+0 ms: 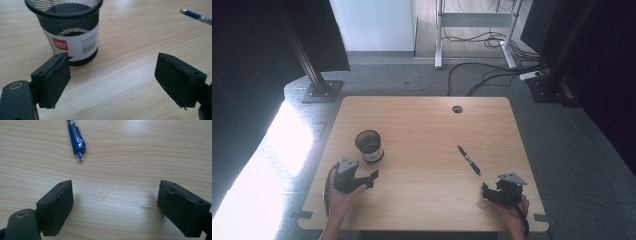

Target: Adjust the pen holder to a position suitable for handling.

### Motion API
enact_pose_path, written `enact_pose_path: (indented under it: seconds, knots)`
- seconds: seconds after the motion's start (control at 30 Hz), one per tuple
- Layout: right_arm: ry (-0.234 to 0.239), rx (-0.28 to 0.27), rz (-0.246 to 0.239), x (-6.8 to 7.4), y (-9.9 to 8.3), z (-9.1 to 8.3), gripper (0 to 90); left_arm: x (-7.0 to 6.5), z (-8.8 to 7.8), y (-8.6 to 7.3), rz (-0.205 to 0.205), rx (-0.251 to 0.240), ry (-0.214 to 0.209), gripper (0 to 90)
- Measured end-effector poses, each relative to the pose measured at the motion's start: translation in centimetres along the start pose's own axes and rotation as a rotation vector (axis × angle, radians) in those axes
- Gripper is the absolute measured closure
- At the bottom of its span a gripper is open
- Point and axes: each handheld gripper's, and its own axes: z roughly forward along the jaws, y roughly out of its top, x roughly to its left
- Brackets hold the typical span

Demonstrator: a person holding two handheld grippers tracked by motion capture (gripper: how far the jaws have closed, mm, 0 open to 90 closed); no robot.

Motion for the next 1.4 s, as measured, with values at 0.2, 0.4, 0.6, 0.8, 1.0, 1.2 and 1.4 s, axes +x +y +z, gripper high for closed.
enact_pose_path:
  seconds: [0.2,0.4,0.6,0.8,1.0,1.2,1.4]
  knots:
    - [0.0,0.0,0.001,0.0,0.0,0.0,13.0,1.2,0.6,0.5,-0.018,0.009,0.013,9.9]
    - [-0.003,-0.001,0.001,0.0,0.1,0.1,13.0,2.0,0.9,1.0,-0.035,0.002,0.017,8.8]
    - [-0.003,-0.001,0.001,0.0,0.1,0.1,13.0,2.4,1.3,1.6,-0.019,0.012,0.026,4.9]
    - [-0.004,-0.001,0.001,0.0,0.1,0.1,13.0,2.9,1.6,2.0,-0.012,0.007,0.028,3.1]
    - [-0.003,0.0,0.001,0.0,0.1,0.2,13.0,3.4,1.9,2.5,-0.019,0.008,0.04,1.6]
    - [-0.004,0.001,0.003,0.0,0.2,0.2,13.0,3.8,2.3,3.2,-0.014,0.01,0.031,1.0]
    - [-0.004,0.0,0.001,0.0,0.2,0.3,13.0,3.8,3.0,3.8,0.002,0.019,0.031,0.0]
